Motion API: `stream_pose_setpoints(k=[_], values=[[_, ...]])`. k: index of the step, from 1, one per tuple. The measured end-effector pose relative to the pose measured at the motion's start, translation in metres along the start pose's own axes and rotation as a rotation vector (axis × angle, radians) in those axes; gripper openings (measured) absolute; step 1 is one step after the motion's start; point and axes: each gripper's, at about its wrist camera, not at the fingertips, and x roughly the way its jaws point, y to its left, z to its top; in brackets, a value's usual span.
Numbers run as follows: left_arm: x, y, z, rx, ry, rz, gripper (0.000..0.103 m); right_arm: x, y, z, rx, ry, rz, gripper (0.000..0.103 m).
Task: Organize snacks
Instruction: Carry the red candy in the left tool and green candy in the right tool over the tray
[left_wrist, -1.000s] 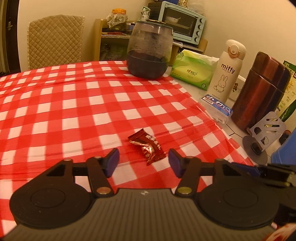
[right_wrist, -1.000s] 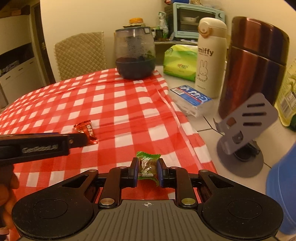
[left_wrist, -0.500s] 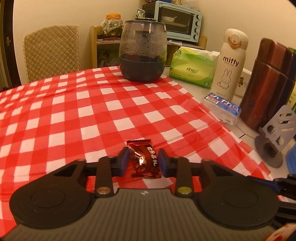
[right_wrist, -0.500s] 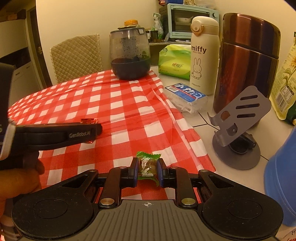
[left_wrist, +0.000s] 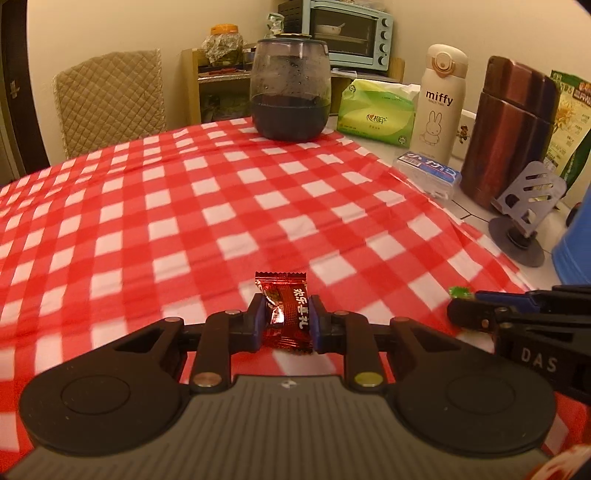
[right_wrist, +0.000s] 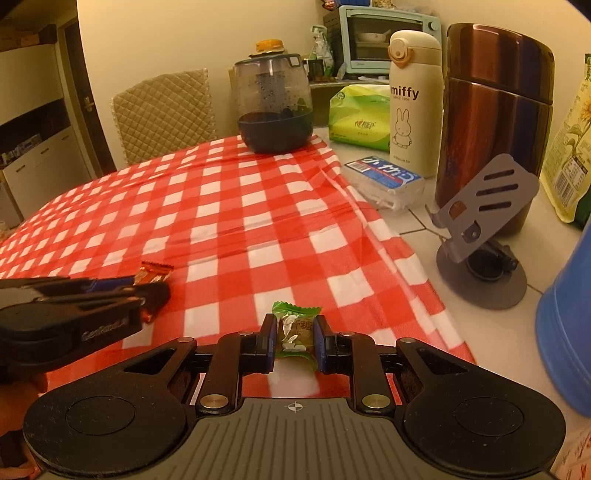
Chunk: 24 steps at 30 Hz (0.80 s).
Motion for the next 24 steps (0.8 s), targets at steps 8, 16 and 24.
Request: stream_pose_setpoints(k=[8, 16, 24], values=[[-0.04, 0.007, -0.012, -0.032, 0.018, 0.001, 0.021, -0.023, 0.01, -0.011, 0.018, 0.023, 0.016, 0.021], [-0.092, 0.006, -0.022, -0.056, 0.034, -0.013, 0.021, -0.064, 0.02, -0.012, 0.026, 0.03, 0.021, 0.021], [-0.149, 0.002, -0.03, -0.073, 0.026, -0.034, 0.021, -0.11, 0.036, -0.015, 0.023, 0.042, 0.027, 0.021]])
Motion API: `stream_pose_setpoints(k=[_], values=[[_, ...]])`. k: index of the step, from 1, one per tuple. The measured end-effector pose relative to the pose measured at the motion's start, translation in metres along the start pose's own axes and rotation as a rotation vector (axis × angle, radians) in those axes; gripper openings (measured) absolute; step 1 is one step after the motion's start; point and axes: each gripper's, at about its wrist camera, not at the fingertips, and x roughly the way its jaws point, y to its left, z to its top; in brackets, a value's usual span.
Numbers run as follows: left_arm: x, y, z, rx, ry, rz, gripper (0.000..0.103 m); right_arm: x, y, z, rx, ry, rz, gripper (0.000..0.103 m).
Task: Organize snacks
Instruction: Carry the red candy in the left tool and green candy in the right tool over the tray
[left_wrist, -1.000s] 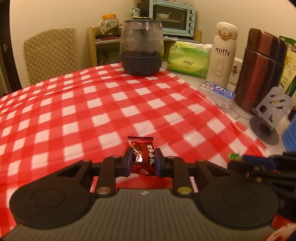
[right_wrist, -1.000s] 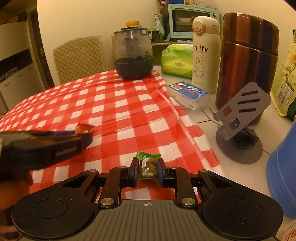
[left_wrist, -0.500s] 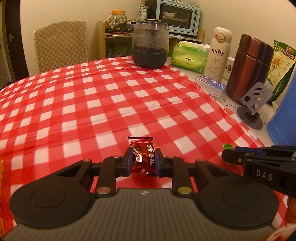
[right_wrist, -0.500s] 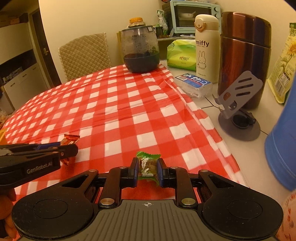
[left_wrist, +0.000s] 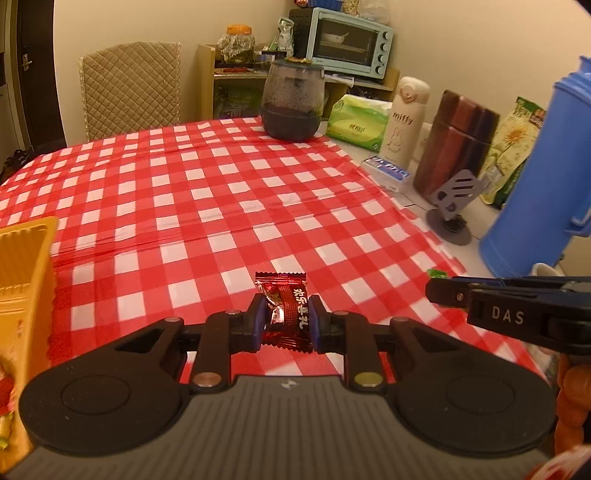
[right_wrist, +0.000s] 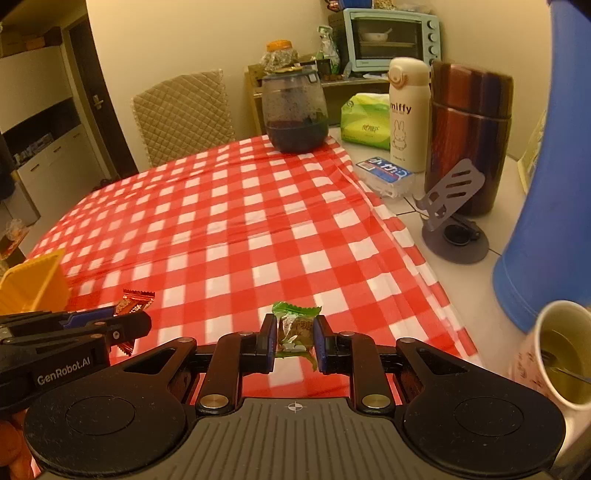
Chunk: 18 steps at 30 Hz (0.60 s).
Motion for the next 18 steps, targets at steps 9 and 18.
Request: stream_pose_setpoints(k=[9, 18], values=[[-0.059, -0.001, -0.015, -0.02, -0.012, -0.007, 0.021, -0.055, 0.019, -0.005, -0.007, -0.02, -0.001, 0.021], [-0.114, 0.006, -0.036, -0.016, -0.035, -0.003, 0.021, -0.1, 0.052, -0.024, -0.028, -0.029, 0.036, 0.021]])
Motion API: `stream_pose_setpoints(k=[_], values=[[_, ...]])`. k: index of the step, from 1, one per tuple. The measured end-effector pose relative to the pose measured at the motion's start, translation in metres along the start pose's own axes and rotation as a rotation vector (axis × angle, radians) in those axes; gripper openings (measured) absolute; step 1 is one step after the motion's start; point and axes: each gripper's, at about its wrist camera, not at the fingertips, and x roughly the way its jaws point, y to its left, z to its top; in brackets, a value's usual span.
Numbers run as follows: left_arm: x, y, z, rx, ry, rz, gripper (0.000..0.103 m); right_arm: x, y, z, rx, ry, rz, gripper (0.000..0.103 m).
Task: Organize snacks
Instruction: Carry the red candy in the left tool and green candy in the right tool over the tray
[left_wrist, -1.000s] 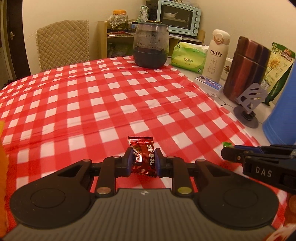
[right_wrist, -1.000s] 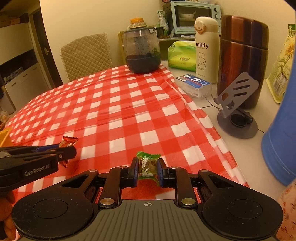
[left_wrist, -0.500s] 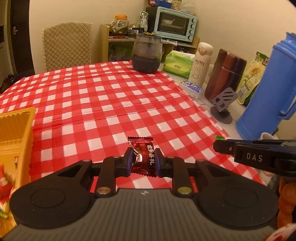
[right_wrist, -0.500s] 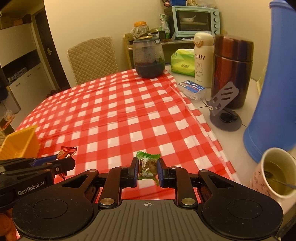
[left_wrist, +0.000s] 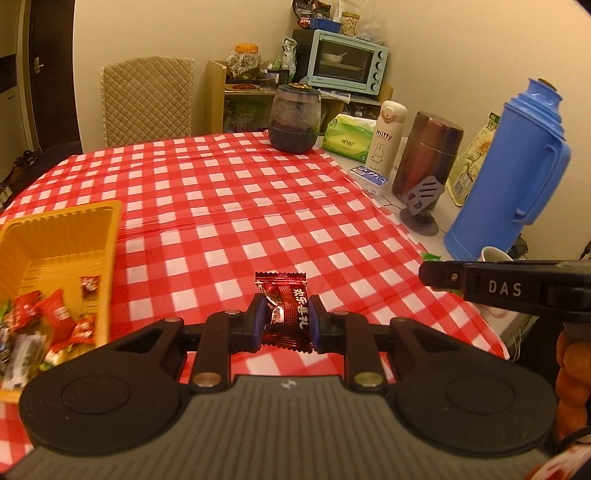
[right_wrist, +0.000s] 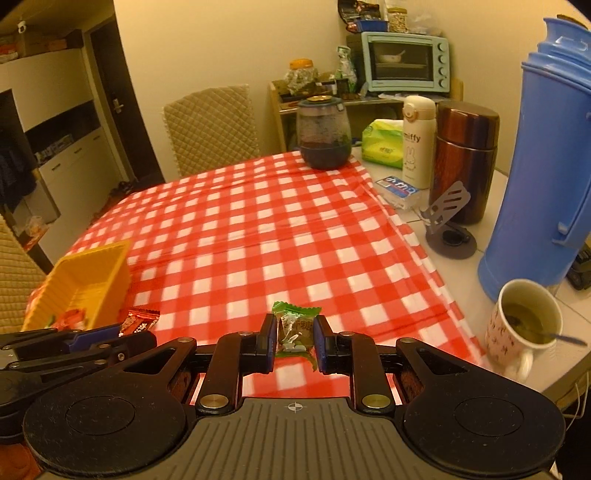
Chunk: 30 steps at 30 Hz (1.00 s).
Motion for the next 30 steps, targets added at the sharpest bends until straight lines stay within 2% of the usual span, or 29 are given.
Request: stream_pose_setpoints(k=[7, 13, 22, 30], values=[[-0.041, 0.016, -0.019, -0.019, -0.003, 0.017, 0.021, -0.022, 0.036, -0.02, -0.037, 0.003, 0.044, 0.021], [-0.074, 0.042, -0.037, -0.039, 0.001, 0.06, 0.021, -0.026, 0.075, -0.035, -0.092, 0.018, 0.103, 0.021], [-0.113, 0.092, -0.059, -0.089, -0.001, 0.164, 0.021, -0.019, 0.143, -0.05, -0.192, 0.036, 0.203, 0.021], [-0.129, 0.128, -0.063, -0.132, -0.009, 0.215, 0.021, -0.002, 0.192, -0.054, -0.267, 0.057, 0.282, 0.021]])
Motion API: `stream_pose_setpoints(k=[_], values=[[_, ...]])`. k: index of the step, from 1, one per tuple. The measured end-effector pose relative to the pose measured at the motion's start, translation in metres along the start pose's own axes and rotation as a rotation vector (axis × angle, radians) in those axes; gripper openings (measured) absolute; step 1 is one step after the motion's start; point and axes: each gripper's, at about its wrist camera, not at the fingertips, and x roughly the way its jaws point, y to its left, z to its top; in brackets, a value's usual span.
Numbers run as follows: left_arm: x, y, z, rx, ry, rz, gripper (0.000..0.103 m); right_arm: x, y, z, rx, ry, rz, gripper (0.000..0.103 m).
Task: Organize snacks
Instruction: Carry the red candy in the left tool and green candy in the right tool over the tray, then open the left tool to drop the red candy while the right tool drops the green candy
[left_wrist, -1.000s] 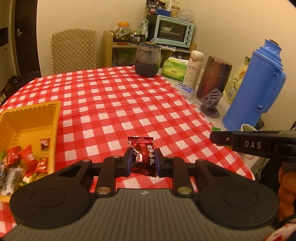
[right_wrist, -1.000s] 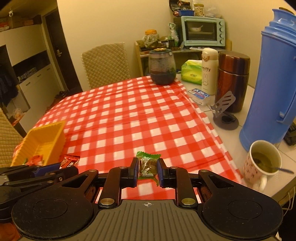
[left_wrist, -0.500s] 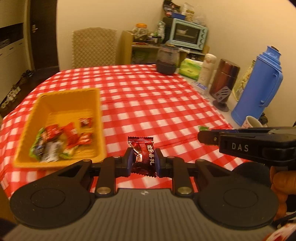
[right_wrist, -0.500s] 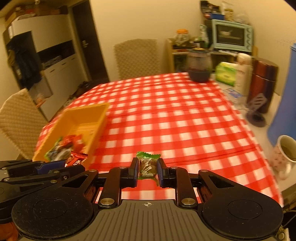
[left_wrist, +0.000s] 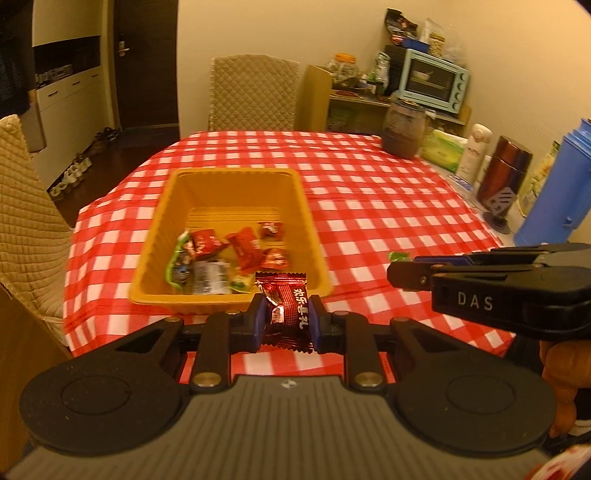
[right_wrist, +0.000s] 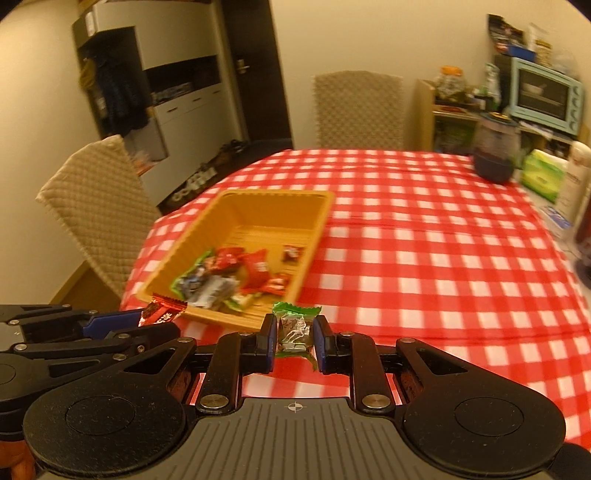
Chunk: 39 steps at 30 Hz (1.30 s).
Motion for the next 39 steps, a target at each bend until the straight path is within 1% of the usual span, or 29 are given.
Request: stream_pose_setpoints(k=[8, 14, 20, 27, 39], values=[[0.009, 0.03, 0.014, -0.033, 0.0, 0.023, 0.021, 0.03, 0.022, 0.016, -0.032, 0.004, 0.033, 0.021], [0.025, 0.052, 0.031, -0.051, 0.0, 0.016, 0.021, 0.056, 0.024, 0.03, -0.03, 0.013, 0.04, 0.021], [0.05, 0.067, 0.052, -0.058, 0.008, -0.007, 0.021, 0.083, 0.02, 0.046, -0.025, 0.019, 0.035, 0.021], [0.083, 0.078, 0.077, -0.057, 0.022, -0.016, 0.021, 0.116, 0.018, 0.067, -0.017, 0.024, 0.035, 0.021], [0.131, 0.09, 0.104, -0.026, 0.057, -0.015, 0.021, 0.163, 0.01, 0.096, -0.002, 0.049, 0.029, 0.021]])
